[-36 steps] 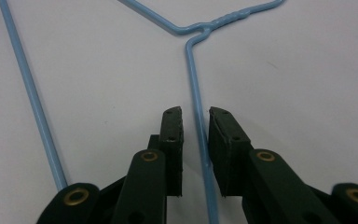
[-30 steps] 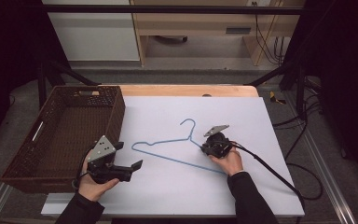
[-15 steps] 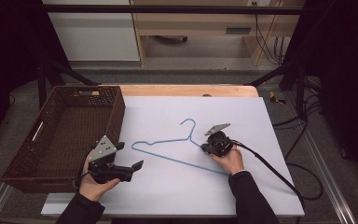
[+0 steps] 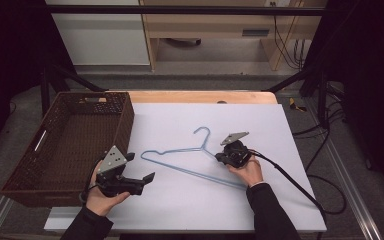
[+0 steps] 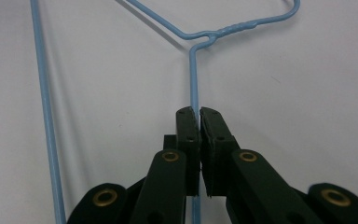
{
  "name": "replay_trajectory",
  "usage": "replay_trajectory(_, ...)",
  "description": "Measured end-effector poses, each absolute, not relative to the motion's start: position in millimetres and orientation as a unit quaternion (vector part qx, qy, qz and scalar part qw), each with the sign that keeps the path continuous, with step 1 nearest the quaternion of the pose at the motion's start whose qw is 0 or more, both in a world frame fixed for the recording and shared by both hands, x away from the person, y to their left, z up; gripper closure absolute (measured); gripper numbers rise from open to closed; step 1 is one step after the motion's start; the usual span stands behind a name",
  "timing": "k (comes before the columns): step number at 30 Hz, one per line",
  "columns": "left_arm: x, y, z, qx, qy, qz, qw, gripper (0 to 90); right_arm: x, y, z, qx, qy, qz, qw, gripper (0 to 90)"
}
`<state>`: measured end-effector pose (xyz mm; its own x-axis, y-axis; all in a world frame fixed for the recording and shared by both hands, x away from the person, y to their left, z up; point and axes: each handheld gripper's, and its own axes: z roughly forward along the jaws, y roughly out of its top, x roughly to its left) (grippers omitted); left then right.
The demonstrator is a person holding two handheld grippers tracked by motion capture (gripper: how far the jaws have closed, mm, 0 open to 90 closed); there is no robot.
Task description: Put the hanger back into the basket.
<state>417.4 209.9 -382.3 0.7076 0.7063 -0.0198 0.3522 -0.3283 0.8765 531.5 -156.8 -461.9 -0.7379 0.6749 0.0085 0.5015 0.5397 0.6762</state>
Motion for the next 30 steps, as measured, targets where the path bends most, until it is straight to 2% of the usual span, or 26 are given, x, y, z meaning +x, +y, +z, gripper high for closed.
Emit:
replay_trajectory(9, 417, 205, -383, 0.798, 0.328, 0.186, 0.469, 6.7, 526, -160, -451, 0.333, 0.864, 0.352, 0.136, 87.7)
replay_trajectory(22, 416, 202, -385, 0.801, 0.327, 0.182, 0.468, 6.7, 531, -154, -469, 0.348, 0.875, 0.317, 0.116, 87.0)
replay_trajectory(30, 417, 203, -385, 0.8, 0.328, 0.181, 0.468, 6.7, 532, -150, -463, 0.352, 0.87, 0.324, 0.118, 79.3)
